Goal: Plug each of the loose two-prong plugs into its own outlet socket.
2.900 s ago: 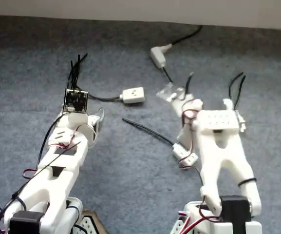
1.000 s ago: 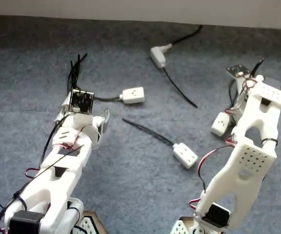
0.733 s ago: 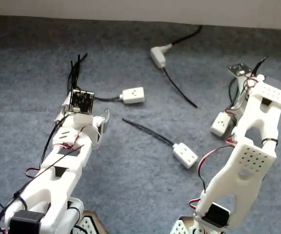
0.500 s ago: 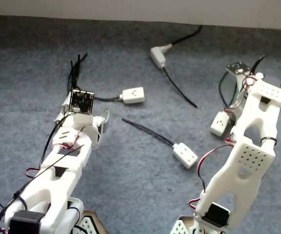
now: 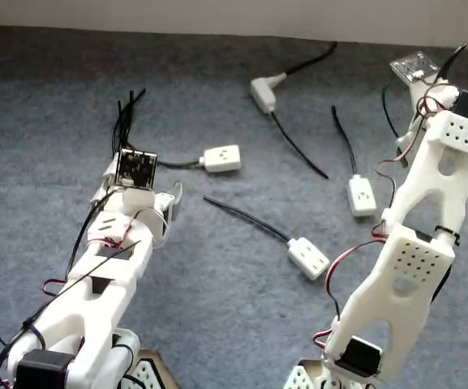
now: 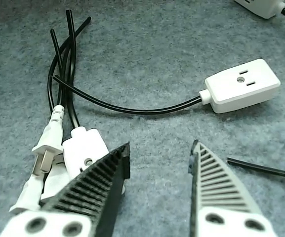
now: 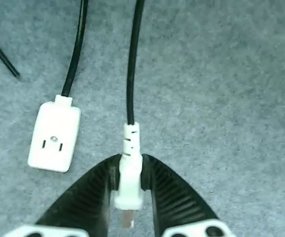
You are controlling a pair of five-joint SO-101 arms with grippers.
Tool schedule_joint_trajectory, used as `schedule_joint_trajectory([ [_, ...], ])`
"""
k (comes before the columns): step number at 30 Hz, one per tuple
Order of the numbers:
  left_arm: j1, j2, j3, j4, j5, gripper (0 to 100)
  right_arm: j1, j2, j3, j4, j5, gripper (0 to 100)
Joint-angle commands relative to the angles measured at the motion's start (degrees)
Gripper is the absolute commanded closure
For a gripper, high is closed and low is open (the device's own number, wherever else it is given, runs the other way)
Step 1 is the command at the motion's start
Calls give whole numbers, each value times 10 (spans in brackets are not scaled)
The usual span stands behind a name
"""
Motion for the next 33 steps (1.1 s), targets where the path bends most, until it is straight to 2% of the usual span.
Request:
schedule_joint_trajectory([
  [1, 11, -12, -16, -6, 5, 786, -29, -22, -39, 28, -8, 991],
  [7, 12, -12, -16, -6, 5, 786, -86, -22, -93, 28, -28, 991],
  [12, 12, -12, -16, -6, 5, 786, -132, -22, -157, 29, -183, 991],
  [14, 12, -12, -16, -6, 5, 786, -159, -22, -167, 29, -208, 991],
  [18, 12, -12, -16, -6, 5, 786, -217, -22, -129, 29, -227, 991],
  [25, 12, -12, -16, -6, 5, 786, -310, -32, -111, 29, -309, 991],
  [30, 12, -12, -16, -7, 5, 786, -366, -133, -54, 29, -321, 991],
  [33, 12, -12, -16, -7, 5, 786, -386, -229, 56, 29, -320, 991],
])
